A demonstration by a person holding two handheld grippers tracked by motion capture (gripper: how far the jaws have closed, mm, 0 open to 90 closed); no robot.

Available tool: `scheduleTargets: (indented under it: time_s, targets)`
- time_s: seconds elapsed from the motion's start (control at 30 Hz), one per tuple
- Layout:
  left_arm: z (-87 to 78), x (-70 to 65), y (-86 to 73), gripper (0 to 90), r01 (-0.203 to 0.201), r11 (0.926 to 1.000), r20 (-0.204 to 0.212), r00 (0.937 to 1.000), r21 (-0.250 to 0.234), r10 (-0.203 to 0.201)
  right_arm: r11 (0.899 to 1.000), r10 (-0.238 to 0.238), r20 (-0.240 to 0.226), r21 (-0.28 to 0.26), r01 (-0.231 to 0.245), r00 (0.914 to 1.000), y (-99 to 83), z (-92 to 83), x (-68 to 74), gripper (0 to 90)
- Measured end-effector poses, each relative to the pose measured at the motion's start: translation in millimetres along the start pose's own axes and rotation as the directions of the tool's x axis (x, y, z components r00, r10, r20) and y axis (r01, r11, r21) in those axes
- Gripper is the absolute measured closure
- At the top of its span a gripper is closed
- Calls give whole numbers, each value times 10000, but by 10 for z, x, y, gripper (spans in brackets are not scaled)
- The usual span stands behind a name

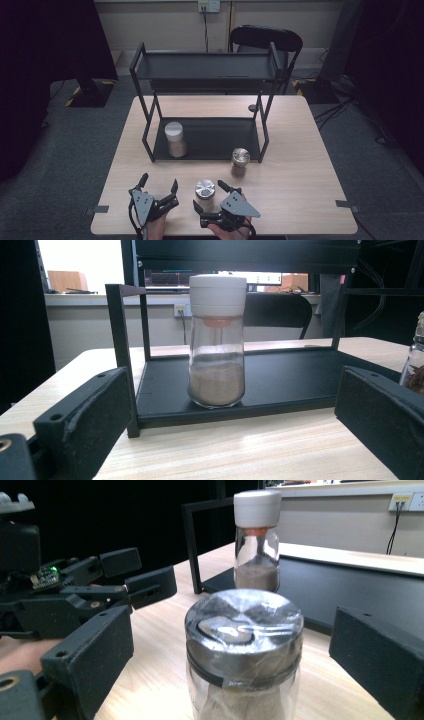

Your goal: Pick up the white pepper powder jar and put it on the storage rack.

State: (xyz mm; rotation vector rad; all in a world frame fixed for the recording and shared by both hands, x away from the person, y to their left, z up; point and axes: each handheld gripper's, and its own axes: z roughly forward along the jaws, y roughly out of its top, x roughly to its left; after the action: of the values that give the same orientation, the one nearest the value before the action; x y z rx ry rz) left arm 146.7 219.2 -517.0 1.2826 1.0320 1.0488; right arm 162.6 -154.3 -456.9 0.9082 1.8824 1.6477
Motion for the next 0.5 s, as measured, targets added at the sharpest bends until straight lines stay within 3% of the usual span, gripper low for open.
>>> scheduleTargets:
  time_s: [0.2,0.5]
  targets:
    - [0,0,0,13,0,10000,-2,10000,-1,0,9992,-155,38,366,153,9999,4,39,19,50]
    - [0,-2,-1,13,2,10000,-12,10000,-4,-2,9962,8,103,868,-17,9999,20,86,10,64]
